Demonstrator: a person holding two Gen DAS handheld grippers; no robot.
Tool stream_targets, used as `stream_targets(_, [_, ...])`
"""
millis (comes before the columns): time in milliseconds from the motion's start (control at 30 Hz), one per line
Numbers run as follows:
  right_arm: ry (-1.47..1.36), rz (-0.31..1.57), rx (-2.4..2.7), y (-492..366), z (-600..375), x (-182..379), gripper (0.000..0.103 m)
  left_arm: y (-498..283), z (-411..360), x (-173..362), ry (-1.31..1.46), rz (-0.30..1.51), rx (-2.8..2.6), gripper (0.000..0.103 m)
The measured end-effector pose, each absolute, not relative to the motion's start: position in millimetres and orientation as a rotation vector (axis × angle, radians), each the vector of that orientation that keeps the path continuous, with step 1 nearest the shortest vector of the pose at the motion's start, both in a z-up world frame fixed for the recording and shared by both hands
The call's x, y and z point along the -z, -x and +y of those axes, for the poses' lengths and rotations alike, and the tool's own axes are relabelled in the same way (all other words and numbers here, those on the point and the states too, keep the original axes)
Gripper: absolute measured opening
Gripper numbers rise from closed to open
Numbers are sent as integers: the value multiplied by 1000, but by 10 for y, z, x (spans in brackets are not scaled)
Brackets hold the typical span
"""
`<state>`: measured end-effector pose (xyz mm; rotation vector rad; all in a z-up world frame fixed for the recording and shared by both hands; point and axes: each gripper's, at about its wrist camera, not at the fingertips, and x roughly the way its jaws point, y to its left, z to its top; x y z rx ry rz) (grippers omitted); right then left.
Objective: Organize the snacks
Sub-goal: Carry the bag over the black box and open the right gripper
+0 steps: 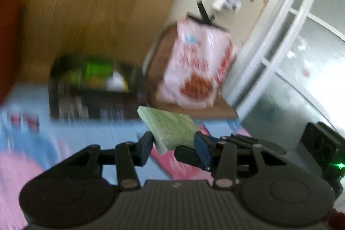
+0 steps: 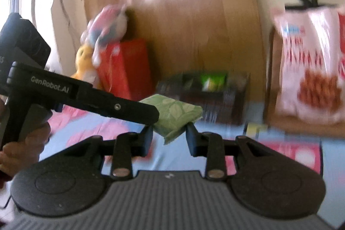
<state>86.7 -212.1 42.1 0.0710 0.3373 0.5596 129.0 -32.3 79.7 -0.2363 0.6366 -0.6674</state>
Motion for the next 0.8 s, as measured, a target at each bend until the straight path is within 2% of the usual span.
stream_targets(167, [-88, 302, -509, -1595, -2096, -496, 36, -2070, -415, -923, 264, 612, 606, 43])
stream_targets(333, [-76, 341, -449, -2163, -2000, -267, 37, -2706, -574, -706, 225, 650, 506, 47])
stream_targets(433, [-54, 326, -376, -2309, -1957, -140, 48, -2847, -635, -579, 181, 675, 439, 53])
stream_targets(467, [-49, 331, -358, -2314, -1963, -135, 54, -2825, -602, -554, 191, 672, 442, 53])
stream_targets(667, [-121, 267, -398, -1765, -2146, -173, 54, -2247, 2, -654, 286, 625, 470, 56])
stream_targets(800, [-205, 434, -595, -1520, -2108, -29, 54, -1714, 441, -413, 321, 693, 400, 56])
